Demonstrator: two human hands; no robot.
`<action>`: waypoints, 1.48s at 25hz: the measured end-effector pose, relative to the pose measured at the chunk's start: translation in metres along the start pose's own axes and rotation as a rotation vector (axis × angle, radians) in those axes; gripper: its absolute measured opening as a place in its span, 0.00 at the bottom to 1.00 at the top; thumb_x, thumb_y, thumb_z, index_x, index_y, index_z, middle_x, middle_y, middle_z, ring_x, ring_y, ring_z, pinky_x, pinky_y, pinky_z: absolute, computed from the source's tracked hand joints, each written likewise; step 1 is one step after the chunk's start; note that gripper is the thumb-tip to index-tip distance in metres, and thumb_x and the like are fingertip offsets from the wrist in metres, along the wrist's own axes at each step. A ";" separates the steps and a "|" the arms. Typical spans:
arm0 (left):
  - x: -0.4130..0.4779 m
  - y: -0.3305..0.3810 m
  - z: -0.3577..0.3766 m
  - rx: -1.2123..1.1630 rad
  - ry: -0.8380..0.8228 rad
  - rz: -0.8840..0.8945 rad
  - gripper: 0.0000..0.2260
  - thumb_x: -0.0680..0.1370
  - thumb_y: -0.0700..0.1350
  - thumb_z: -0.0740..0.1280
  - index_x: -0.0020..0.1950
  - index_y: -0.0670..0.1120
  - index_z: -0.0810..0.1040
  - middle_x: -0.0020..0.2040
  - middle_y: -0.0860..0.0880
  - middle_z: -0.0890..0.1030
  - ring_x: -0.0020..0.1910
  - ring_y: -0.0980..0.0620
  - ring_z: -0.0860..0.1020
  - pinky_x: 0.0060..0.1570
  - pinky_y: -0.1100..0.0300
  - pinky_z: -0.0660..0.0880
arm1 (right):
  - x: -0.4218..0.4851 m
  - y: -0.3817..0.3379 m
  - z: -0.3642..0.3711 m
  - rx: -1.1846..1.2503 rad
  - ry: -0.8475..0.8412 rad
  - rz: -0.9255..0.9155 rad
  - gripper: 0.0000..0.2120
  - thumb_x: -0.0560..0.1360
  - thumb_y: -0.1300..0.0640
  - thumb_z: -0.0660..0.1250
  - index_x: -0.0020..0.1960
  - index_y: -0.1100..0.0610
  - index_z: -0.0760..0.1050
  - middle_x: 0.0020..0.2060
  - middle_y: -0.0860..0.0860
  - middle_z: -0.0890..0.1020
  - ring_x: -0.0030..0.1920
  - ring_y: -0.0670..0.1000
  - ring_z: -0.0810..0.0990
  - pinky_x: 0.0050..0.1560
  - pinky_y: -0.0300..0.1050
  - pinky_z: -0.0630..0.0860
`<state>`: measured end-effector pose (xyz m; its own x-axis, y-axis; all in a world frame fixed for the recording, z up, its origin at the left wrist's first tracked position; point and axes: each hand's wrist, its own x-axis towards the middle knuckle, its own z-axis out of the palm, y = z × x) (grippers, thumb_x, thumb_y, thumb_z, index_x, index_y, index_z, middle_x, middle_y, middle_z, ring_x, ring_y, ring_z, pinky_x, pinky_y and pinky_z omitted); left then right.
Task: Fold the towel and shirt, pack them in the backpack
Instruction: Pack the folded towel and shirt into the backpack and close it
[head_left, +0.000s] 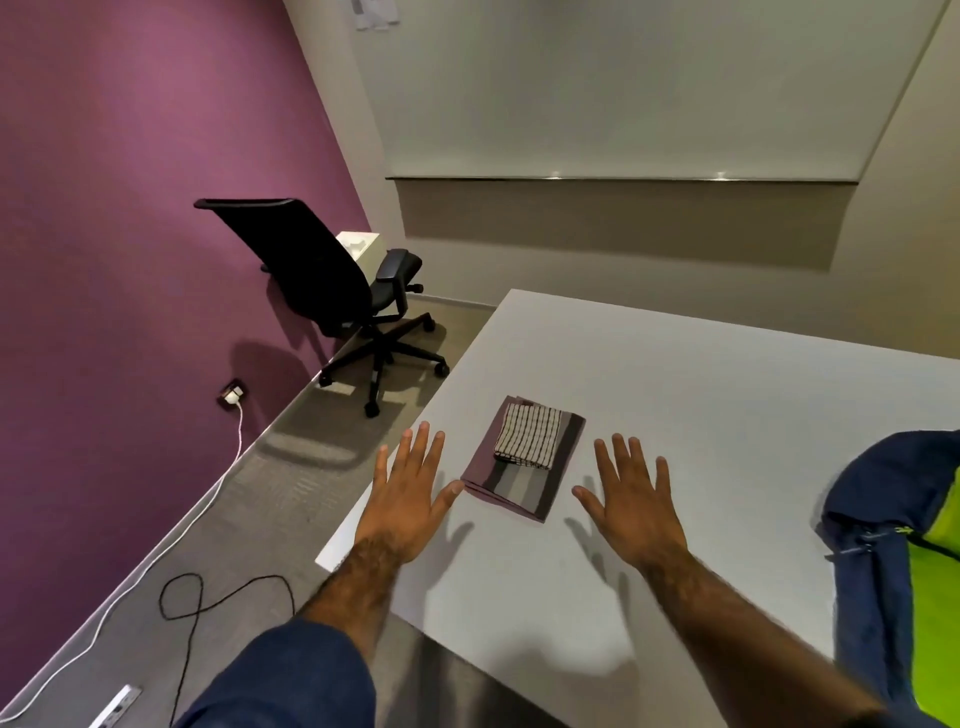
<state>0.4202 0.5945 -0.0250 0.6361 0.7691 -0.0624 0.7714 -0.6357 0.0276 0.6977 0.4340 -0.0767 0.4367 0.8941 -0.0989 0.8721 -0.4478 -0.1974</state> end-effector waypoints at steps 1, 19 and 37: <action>0.009 0.000 0.000 0.005 0.003 0.013 0.34 0.80 0.70 0.35 0.81 0.55 0.30 0.79 0.54 0.26 0.78 0.52 0.27 0.75 0.49 0.26 | 0.007 -0.006 0.004 0.016 -0.004 -0.009 0.44 0.70 0.27 0.22 0.79 0.50 0.29 0.80 0.52 0.35 0.80 0.56 0.33 0.78 0.61 0.33; 0.325 -0.003 0.128 -0.032 -0.355 0.678 0.36 0.83 0.62 0.57 0.84 0.51 0.41 0.84 0.48 0.42 0.83 0.47 0.41 0.80 0.45 0.41 | 0.136 -0.119 0.123 0.197 -0.133 0.692 0.62 0.70 0.25 0.64 0.79 0.55 0.26 0.78 0.60 0.29 0.78 0.62 0.29 0.75 0.68 0.34; 0.313 0.016 0.158 -0.365 -0.523 0.264 0.48 0.75 0.69 0.66 0.82 0.44 0.49 0.75 0.39 0.69 0.72 0.39 0.70 0.70 0.39 0.70 | 0.166 -0.093 0.115 0.554 -0.025 1.258 0.43 0.74 0.46 0.73 0.78 0.63 0.56 0.69 0.59 0.72 0.67 0.61 0.73 0.66 0.58 0.73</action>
<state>0.6290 0.8149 -0.2021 0.7818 0.4009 -0.4776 0.6072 -0.6639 0.4366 0.6634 0.6238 -0.1865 0.8503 -0.1078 -0.5151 -0.3086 -0.8950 -0.3221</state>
